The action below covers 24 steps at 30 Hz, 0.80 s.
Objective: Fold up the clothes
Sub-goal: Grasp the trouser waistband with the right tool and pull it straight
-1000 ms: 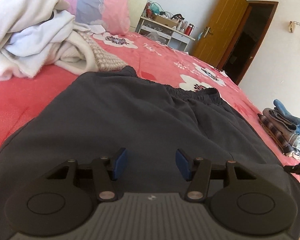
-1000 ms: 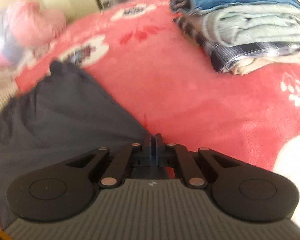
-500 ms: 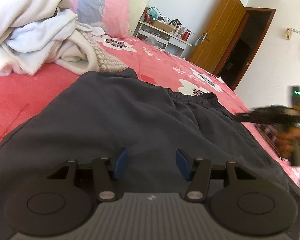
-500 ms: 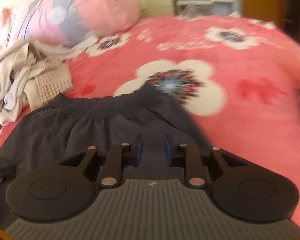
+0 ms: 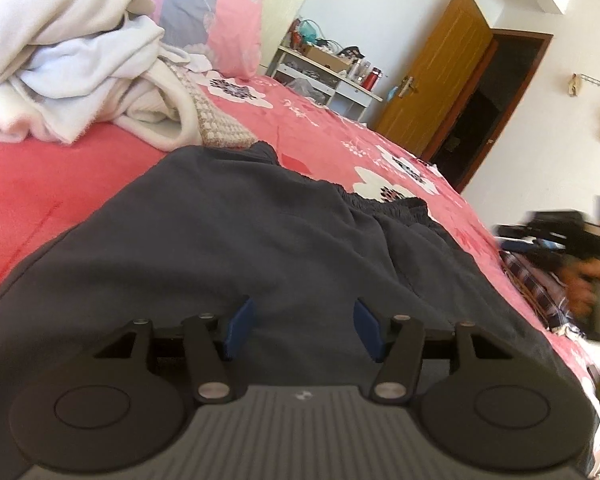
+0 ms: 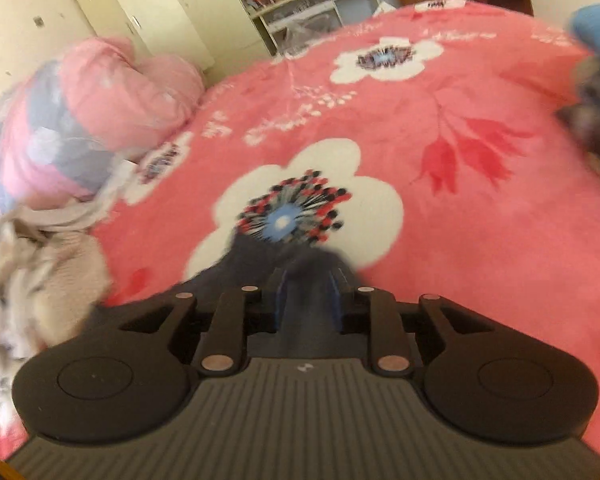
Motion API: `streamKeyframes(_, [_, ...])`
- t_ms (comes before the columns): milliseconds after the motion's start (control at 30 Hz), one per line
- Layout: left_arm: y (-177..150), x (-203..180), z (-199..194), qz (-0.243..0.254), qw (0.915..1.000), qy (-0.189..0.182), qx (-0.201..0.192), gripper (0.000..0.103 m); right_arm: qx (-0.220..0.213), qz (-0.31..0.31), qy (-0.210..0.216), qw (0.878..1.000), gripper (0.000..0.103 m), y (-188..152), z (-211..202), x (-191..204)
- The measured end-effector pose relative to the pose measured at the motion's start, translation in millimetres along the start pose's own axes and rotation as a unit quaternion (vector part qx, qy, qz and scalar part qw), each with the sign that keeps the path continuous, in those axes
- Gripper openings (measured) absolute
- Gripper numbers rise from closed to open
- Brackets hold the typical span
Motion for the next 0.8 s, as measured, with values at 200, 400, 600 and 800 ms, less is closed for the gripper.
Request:
streamKeyframes(200, [23,-19,-41,0.018,0.9996,0.010,-0.021,0.063,-0.046,-0.023,0.027,0.998,0.073,-33,-125,43])
streamKeyframes(400, [59,-29,-108,0.031,0.9976,0.029,-0.055,0.070,-0.074,-0.052,-0.009,0.996,0.093,-76,-189,55])
streamKeyframes(600, [93,-29,-178,0.078,0.9895,0.075,-0.096,0.077,-0.057,-0.065,-0.072,0.994,0.102,-122,-213,58])
streamKeyframes(800, [111,-26,-223,0.110,0.9797,0.120,-0.118,0.088,-0.051,-0.109,-0.028,0.992,0.102,-167,-222,83])
Point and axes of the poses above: each gripper's, at about its wrist camera, not at the fingertips, and z roughly the way its jaws point, x to its left, y to its top, the point moved 6 cm from there along z, roughly the way its jaws point, and after that the axes turned 13 degrees about -x, right-handed, at the moved point
